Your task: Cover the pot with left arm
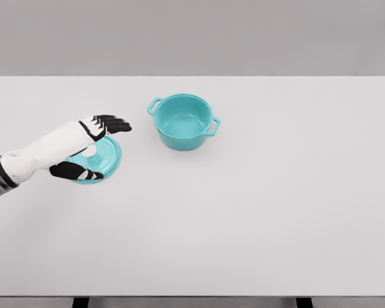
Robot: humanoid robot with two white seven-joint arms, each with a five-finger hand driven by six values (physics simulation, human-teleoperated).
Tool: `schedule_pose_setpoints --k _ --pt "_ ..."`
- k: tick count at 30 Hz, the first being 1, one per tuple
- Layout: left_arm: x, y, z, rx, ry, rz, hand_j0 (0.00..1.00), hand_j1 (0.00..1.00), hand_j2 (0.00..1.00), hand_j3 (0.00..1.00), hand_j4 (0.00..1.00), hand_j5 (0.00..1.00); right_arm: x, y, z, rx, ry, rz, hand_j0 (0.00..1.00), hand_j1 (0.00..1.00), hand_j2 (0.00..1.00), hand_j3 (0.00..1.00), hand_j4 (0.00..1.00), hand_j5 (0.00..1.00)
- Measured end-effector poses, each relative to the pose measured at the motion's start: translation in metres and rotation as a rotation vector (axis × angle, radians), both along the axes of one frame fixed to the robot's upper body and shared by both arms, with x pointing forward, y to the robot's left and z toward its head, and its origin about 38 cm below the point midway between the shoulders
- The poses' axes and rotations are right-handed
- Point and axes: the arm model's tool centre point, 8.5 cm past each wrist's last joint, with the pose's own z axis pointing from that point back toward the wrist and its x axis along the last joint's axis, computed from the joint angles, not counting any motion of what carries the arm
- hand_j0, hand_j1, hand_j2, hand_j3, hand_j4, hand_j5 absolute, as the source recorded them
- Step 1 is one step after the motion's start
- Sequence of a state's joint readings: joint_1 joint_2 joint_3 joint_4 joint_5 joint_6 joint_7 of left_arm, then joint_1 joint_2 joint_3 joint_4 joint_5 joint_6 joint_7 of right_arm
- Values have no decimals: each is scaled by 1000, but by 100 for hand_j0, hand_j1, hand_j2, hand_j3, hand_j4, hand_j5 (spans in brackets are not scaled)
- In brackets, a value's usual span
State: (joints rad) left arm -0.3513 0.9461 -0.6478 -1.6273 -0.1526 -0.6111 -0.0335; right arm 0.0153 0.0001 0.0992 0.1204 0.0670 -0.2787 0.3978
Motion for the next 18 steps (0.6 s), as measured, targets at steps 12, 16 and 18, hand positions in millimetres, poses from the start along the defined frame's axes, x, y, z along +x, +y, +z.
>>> schedule_pose_setpoints --k 12,16,18 --pt "-9 26 25 -153 33 73 100 100 100 100 100 100 -4 0 0 -1 9 -5 100 100 100 100 100 100" --pt "-8 37 10 -413 240 140 100 100 100 100 100 100 -4 0 0 -1 9 -5 100 100 100 100 100 100" --pt "3 44 5 -467 329 205 100 100 100 100 100 100 -3 0 0 -1 7 -5 100 100 100 100 100 100"
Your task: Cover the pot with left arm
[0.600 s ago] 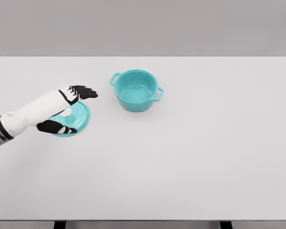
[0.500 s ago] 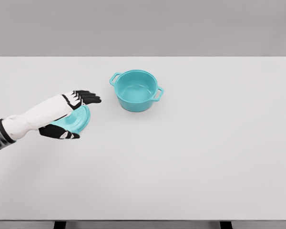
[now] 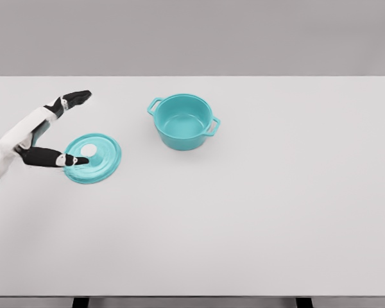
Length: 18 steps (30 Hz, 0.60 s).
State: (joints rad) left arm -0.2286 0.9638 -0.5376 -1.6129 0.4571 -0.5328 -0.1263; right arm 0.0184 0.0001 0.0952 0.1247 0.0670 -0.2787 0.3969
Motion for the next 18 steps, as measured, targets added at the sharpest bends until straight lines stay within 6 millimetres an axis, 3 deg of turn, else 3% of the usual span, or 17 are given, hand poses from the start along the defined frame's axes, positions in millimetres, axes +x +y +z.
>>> schedule_pose_setpoints --k 5,12,14,18 --pt "30 15 -31 77 97 110 100 100 100 100 100 100 0 0 0 0 0 0 100 100 100 100 100 100" --pt "34 12 -66 150 140 136 100 100 100 100 100 100 0 0 0 0 0 0 100 100 100 100 100 100" --pt "35 12 -72 142 153 141 95 95 95 95 95 95 0 0 0 0 1 0 100 100 100 100 100 100" --pt "35 5 -79 101 189 128 94 94 94 94 94 94 0 0 0 0 0 0 100 100 100 100 100 100"
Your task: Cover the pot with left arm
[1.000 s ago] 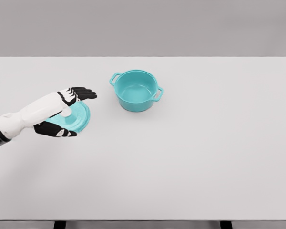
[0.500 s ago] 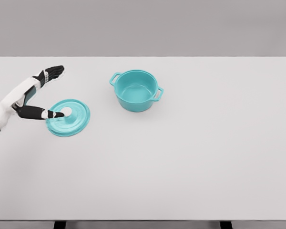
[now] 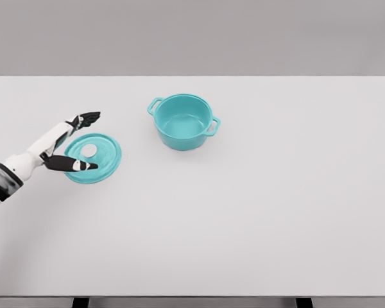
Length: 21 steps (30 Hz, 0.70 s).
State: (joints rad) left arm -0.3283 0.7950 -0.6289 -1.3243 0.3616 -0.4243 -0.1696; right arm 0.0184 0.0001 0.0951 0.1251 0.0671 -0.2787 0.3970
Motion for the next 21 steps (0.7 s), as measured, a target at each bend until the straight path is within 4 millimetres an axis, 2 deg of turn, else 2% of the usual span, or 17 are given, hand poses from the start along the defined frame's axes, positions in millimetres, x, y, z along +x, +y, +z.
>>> schedule_pose_setpoints --k 7,15,19,20,21 --pt "6 2 1 -4 5 12 94 94 94 94 94 94 0 0 0 0 0 0 100 100 100 100 100 100" --pt "8 12 -13 9 44 49 91 91 91 91 91 91 0 0 0 0 0 0 100 100 100 100 100 100" --pt "8 11 -18 8 55 53 85 85 85 85 85 85 0 0 0 0 0 0 100 100 100 100 100 100" --pt "8 10 -19 9 57 53 82 82 82 82 82 82 0 0 0 0 0 0 100 100 100 100 100 100" --pt "7 10 -21 11 60 51 74 74 74 74 74 74 0 0 0 0 0 0 100 100 100 100 100 100"
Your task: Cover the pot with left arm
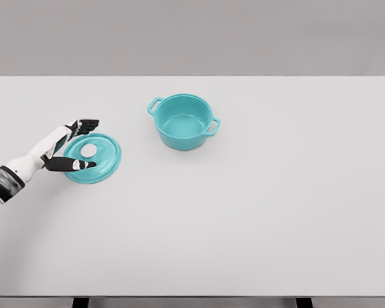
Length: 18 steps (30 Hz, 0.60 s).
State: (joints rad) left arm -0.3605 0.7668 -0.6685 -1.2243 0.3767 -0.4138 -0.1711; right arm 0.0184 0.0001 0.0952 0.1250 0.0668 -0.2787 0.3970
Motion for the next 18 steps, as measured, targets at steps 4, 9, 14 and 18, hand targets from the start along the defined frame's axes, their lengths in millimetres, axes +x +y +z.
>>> schedule_pose_setpoints --k 4,9,14,18 --pt "-3 -2 -5 4 7 -9 68 68 68 68 68 68 -1 0 0 0 1 0 100 100 100 100 100 100" --pt "-3 -3 -7 -9 10 -3 59 59 59 59 59 59 0 0 0 0 0 0 100 100 100 100 100 100" --pt "-2 -4 -9 -39 14 16 55 55 55 55 55 55 0 0 0 0 0 0 100 100 100 100 100 100" --pt "-1 -5 -10 -44 15 19 48 48 48 48 48 48 -1 0 0 0 2 0 100 100 100 100 100 100"
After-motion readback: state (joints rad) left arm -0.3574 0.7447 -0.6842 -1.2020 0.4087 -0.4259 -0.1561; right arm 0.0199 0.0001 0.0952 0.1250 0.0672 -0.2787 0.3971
